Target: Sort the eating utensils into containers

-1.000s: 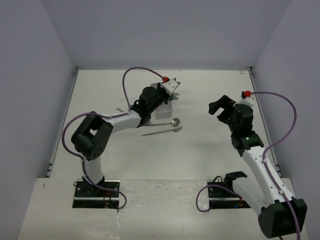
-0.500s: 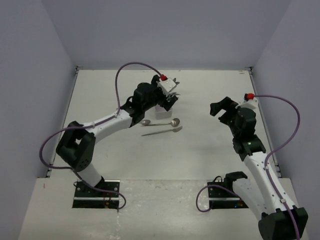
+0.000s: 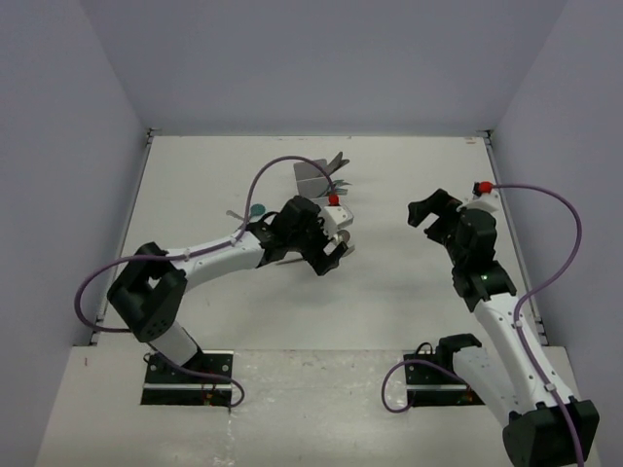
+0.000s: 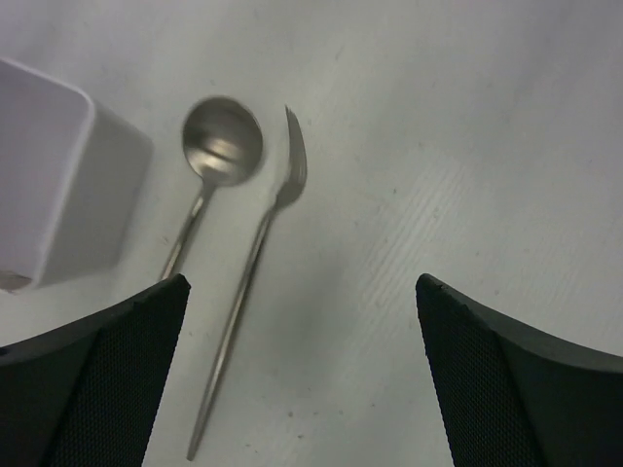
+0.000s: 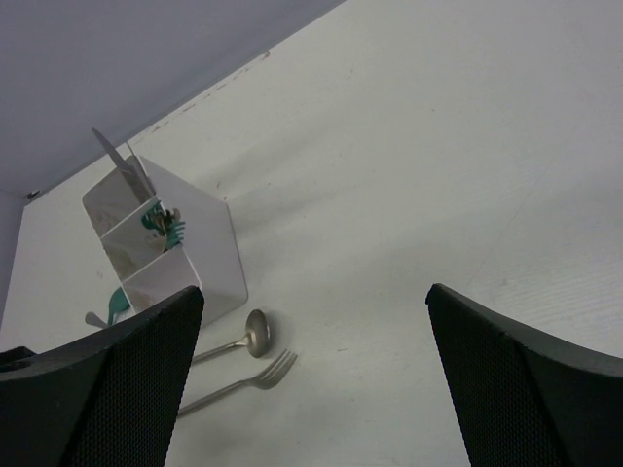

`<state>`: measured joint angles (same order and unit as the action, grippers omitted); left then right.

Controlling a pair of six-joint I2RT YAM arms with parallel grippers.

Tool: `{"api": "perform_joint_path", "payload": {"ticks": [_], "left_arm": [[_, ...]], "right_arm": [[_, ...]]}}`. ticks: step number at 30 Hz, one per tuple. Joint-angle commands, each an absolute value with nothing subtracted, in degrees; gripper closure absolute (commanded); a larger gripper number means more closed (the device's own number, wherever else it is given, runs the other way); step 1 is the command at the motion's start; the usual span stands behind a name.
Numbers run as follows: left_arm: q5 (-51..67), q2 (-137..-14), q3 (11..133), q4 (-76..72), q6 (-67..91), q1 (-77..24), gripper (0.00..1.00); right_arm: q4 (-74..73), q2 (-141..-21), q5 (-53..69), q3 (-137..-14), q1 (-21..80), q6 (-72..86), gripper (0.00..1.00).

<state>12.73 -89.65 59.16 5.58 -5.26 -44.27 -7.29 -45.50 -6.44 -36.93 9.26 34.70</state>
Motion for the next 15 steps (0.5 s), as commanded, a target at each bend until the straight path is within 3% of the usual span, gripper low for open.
{"api": "perform_joint_path", "payload": {"ticks": [1,8,15], "left_arm": [[9.41,-93.24,59.76,10.90,-2.29,-45.18,0.00],[9.14,-99.57,63.28,10.02,-4.30,-45.18,0.06],[7.65,-103.35,63.63,9.85,-5.27,-45.18,0.21]], "right_arm": [[-8.61,-46.75,-5.80,-38.58,8.96,34.54,0.01],[-15.02,-50.01,-10.10,-42.45,8.96,34.98,0.01],[-26.53,-54.49,-18.72,-51.14,8.96,37.97,0.01]]}}
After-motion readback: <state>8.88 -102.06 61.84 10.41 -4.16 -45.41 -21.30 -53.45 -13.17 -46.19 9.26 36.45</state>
